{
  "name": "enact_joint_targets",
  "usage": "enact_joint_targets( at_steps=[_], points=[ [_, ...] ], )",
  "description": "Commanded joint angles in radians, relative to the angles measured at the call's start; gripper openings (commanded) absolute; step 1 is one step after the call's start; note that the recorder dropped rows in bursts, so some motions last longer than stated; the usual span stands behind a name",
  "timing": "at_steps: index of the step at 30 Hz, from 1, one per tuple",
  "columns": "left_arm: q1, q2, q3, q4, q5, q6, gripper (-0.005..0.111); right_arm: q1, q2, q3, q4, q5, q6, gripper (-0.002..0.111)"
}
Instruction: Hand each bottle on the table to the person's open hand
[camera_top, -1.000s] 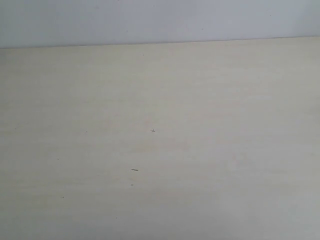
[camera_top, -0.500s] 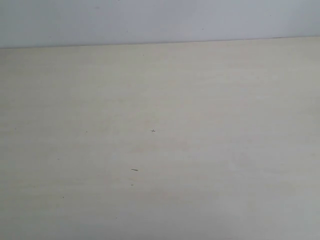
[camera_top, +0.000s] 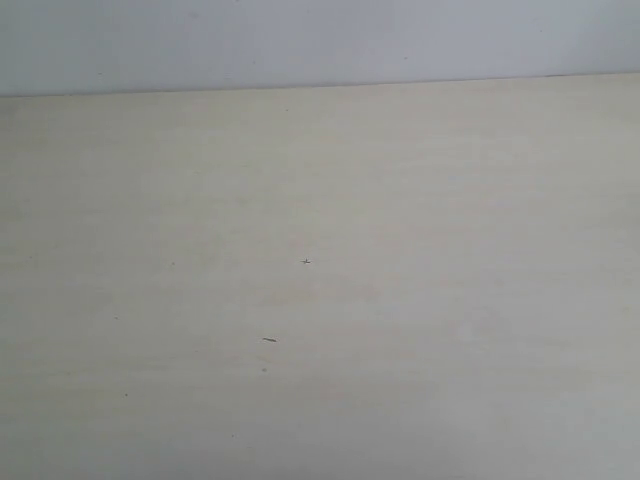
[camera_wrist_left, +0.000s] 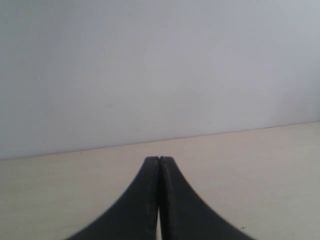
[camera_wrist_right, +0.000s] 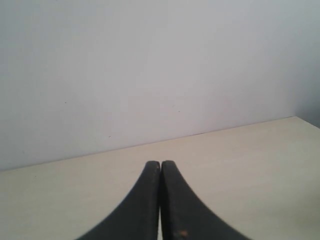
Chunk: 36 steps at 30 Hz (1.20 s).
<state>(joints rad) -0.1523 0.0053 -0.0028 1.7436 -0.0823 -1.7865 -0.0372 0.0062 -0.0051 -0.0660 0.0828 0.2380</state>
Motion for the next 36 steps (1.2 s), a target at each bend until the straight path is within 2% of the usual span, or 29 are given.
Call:
enact_joint_targets(
  at_steps=[1,12,16,19,21,23,25,27,29,36],
  points=[
    [0.002,-0.005,0.003,-0.005,-0.003,-0.005,0.001,-0.009,-0.006,0.005,0.004,-0.002,-0.001,0.0],
    [0.002,-0.005,0.003,-0.069,-0.007,-0.007,0.001,-0.009,-0.006,0.005,0.006,-0.002,-0.001,0.0],
    [0.002,-0.005,0.003,-0.21,-0.005,0.023,0.001,-0.009,-0.006,0.005,0.006,-0.002,-0.001,0.0],
    [0.002,-0.005,0.003,-0.551,0.02,0.225,0.001,-0.009,-0.006,0.005,0.006,-0.002,-0.001,0.0],
    [0.002,-0.005,0.003,-0.919,0.028,0.517,0.001,-0.009,-0.006,0.005,0.006,-0.002,-0.001,0.0],
    [0.002,-0.005,0.003,-1.268,0.031,0.896,0.001,-0.009,-0.006,0.005,0.006,-0.002,-0.001,0.0],
    [0.002,-0.005,0.003,-1.494,0.027,1.159,0.001,-0.009,-0.006,0.005,0.006,-0.002,-0.001,0.0],
    [0.002,-0.005,0.003,-1.531,0.031,1.287,0.001,-0.009,-0.006,0.005,0.006,-0.002,-0.001,0.0],
    [0.002,-0.005,0.003,-1.501,0.033,1.333,0.001,-0.009,-0.006,0.005,0.006,-0.002,-0.001,0.0],
    [0.002,-0.005,0.003,-1.459,0.018,1.332,0.001,-0.009,-0.006,0.005,0.006,-0.002,-0.001,0.0]
  ],
)
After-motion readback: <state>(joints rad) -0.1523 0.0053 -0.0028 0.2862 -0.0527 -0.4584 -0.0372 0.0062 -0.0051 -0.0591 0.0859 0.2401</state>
